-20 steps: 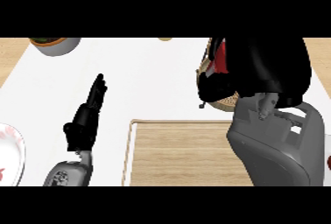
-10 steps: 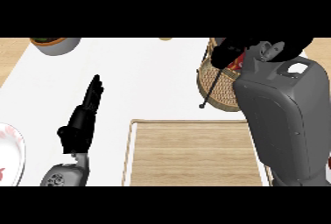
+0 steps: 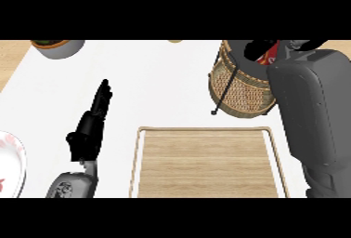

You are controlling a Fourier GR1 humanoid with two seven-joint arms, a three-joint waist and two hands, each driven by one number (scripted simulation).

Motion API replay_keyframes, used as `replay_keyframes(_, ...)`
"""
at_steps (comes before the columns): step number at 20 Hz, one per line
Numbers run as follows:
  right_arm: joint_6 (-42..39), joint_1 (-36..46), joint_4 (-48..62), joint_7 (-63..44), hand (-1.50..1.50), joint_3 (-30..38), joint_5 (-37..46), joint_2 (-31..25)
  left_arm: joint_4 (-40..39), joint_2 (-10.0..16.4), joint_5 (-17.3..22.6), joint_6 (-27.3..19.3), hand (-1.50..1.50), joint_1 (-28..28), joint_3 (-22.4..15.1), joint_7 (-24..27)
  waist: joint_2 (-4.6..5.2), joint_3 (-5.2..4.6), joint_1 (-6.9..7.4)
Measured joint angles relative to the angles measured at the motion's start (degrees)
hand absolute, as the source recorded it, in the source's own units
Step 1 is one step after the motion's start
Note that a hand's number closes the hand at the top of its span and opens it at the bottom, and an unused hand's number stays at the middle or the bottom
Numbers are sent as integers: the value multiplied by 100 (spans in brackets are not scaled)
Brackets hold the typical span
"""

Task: Pick the can from the tray and place it in the tiered basket

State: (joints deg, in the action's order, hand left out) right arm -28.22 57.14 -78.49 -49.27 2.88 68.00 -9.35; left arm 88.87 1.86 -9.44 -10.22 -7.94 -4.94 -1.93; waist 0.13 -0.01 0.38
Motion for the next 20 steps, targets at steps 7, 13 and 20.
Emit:
replay_keyframes(7, 1031, -286, 165, -2, -150, 818, -481, 317, 157, -5, 8, 28, 0, 27, -19, -99, -2, 3, 6)
replay_keyframes(13, 1762, -203, -186, 14, -150, 1336, -869, 346, 224, 59, 33, 71, 0, 35, 46, -146, -14, 4, -19)
replay_keyframes(20, 2142, -750, -1343, -385, -150, 1934, -1081, 143, 152, 0, -31, -50, 0, 19, 45, -168, -42, 2, -121)
